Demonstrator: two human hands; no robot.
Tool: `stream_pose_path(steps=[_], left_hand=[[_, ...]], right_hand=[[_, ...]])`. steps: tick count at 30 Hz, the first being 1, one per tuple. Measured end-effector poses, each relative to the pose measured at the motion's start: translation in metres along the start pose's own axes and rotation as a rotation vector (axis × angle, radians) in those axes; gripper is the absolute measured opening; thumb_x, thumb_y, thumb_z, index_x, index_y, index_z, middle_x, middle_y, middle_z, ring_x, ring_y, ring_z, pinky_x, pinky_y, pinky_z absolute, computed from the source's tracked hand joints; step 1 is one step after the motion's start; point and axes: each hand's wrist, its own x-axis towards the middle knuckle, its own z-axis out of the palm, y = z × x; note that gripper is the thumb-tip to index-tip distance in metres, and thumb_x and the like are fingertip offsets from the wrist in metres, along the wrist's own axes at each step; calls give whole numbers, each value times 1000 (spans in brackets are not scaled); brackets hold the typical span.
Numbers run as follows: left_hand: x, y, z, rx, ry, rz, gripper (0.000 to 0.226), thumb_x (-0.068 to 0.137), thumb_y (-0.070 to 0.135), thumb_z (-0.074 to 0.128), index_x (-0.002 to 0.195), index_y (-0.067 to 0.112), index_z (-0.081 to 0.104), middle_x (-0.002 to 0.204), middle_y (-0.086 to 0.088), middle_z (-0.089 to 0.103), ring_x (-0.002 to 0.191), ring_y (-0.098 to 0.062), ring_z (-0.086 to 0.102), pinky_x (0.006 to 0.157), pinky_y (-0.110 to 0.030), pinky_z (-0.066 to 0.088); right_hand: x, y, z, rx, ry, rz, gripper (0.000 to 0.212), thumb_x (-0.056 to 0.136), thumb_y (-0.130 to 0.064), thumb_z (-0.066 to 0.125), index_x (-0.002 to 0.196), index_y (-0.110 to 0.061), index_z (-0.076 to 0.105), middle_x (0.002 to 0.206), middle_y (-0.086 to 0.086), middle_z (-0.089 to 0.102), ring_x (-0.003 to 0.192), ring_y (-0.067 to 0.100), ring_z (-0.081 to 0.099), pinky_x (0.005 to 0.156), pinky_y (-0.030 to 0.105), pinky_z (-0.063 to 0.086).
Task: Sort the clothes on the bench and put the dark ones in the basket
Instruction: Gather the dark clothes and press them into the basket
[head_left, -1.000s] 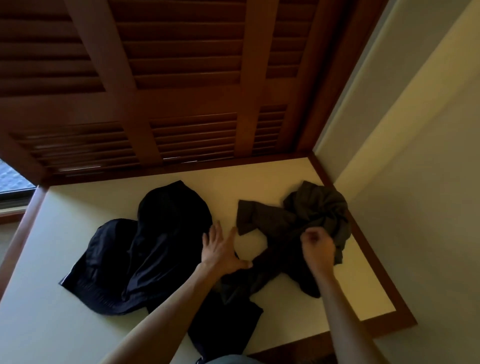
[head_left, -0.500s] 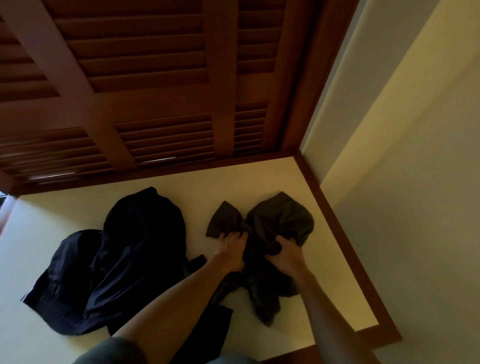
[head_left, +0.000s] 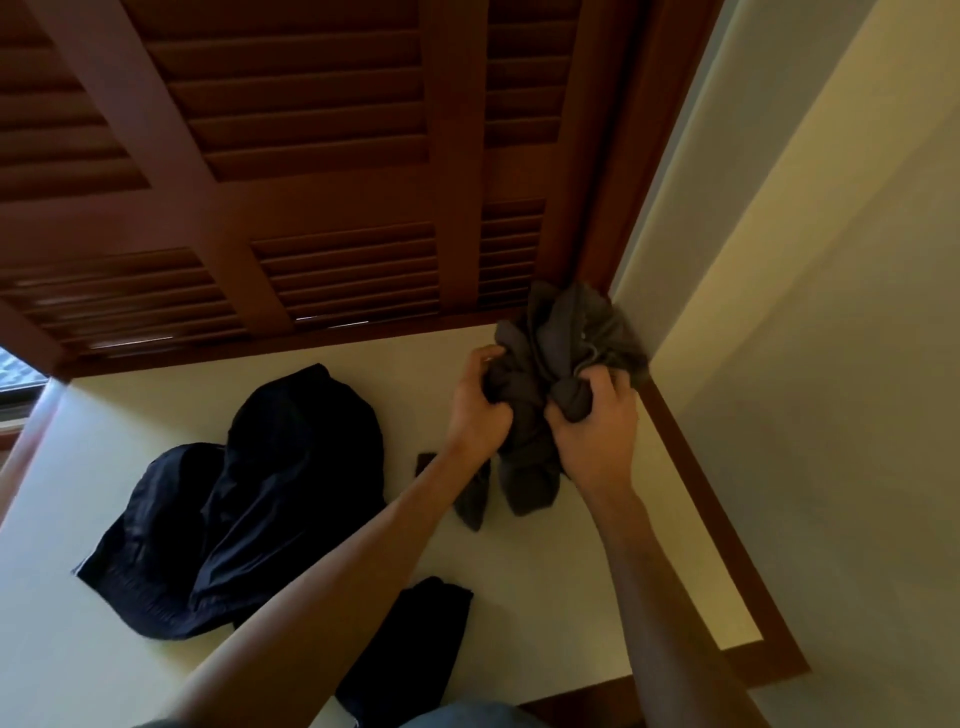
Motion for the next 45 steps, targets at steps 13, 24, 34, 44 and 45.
stream_pose_path(steps=[13,24,34,44,45], left_hand=[[-65,-92,-61,186,-88,-526,99,79,78,60,158,40,14,155,-4,40,138,-31,45,113,-42,40],[-103,-96,-154,816,-40,-202,77,87,61,60,152,36,29,149,-6,42,138,-33,36,112,-45,35],[-124,-165,-263,737,72,-779,133,62,75,75,151,48,-20,162,-23,6,144,-50,18,109,-65,29],[-110,-110,-254,221,400,-265,64,77,7,75,138,17,58,114,-1,68,113,-19,64,87,-19,45],[-103,-94,-267,251,437,-177,54,75,7,75,128,13,65,106,1,69,106,-19,66,83,-18,44]], right_hand=[[-170,3,43,-146,-620,-269,56,89,-54,54,141,-35,44,143,-6,52,134,21,47,110,42,37],[-107,-37,92,-309,-906,134,91,74,-93,34,152,-52,7,167,2,1,152,35,-1,114,69,15],[-134,-83,120,-251,-906,409,117,65,-86,62,154,-47,-2,165,5,-14,150,43,-12,110,70,20],[-148,-71,116,-150,-712,485,119,60,-91,59,154,-43,4,165,6,8,151,36,4,115,65,22],[-151,-72,116,-145,-694,485,118,61,-89,61,155,-43,5,165,5,8,151,35,3,114,66,23]])
